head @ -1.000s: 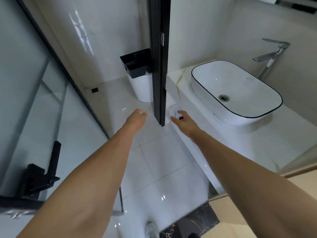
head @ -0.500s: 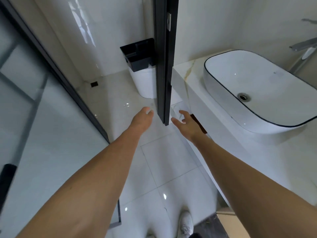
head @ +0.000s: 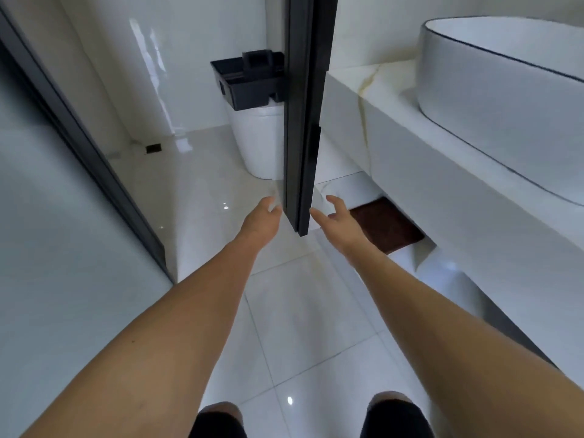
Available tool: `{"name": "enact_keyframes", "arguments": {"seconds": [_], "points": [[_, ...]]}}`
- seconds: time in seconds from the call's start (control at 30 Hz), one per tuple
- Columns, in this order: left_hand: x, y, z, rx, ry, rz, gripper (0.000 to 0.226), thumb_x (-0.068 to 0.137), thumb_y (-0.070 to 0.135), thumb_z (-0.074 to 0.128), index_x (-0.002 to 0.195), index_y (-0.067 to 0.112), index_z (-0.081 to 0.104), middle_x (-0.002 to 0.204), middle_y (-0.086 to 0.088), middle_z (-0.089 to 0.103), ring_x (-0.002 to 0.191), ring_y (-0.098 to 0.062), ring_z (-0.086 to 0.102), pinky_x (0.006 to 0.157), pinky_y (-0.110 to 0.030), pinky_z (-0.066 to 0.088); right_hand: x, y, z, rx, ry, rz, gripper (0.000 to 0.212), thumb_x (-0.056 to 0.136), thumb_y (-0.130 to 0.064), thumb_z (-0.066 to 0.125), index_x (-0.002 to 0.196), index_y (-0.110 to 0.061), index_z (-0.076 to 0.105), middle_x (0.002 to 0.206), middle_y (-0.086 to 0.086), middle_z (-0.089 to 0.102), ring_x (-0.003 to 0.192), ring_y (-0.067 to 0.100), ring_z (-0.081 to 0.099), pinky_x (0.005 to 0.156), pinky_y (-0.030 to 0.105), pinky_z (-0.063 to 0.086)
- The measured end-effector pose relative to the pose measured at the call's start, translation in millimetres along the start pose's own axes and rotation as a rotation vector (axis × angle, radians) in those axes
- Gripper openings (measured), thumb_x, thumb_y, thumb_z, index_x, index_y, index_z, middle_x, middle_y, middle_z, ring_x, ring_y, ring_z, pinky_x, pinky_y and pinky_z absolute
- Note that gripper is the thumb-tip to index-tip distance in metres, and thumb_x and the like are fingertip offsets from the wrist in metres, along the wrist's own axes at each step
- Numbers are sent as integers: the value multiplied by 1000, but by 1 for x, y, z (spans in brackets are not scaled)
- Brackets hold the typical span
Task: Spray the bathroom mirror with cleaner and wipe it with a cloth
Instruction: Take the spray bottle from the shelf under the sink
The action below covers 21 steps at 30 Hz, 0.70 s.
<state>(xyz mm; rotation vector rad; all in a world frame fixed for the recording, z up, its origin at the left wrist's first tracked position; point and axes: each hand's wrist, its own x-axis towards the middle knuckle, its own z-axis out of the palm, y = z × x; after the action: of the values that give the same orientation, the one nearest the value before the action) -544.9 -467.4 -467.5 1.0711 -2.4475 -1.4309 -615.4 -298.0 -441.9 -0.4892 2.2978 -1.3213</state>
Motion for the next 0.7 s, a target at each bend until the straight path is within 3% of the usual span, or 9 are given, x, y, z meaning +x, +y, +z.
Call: {"name": "enact_keyframes", "arguments": {"seconds": [0.23,0.33,0.43,0.53,0.7], "points": [[43,-63,69,-21,-31,54,50,104,33,37,154,27,33,145,-8,49,117,-24,52,92,-27,40,22,98,16,-6,122,46,69,92,-58,54,151,-33,30,144,12,50,128,30,52,97,33,41],[54,-74,106,-32,-100,105,50,104,31,37,154,28,33,136,-4,51,105,-17,48,80,-24,39,18,129,8,-14,202,84,65,93,-57,53,150,-33,32,145,11,50,129,31,52,102,37,42],[61,-70,143,-44,-165,153,49,104,30,39,152,26,35,145,-8,50,117,-26,55,99,-34,44,9,154,-5,-39,314,100,63,94,-55,54,148,-29,37,143,8,53,129,30,52,105,36,41],[60,-56,181,-66,-266,203,47,105,32,40,152,27,36,149,-9,47,132,-28,48,112,-41,39,0,176,-23,-49,464,161,53,94,-49,56,138,-21,50,130,7,62,117,27,59,101,36,47],[51,-28,235,-75,-408,283,46,105,43,35,151,36,36,152,-4,45,137,-25,43,104,-32,31,-15,211,-68,23,737,402,29,97,-30,52,116,-11,63,103,7,66,88,28,63,75,32,54]]}}
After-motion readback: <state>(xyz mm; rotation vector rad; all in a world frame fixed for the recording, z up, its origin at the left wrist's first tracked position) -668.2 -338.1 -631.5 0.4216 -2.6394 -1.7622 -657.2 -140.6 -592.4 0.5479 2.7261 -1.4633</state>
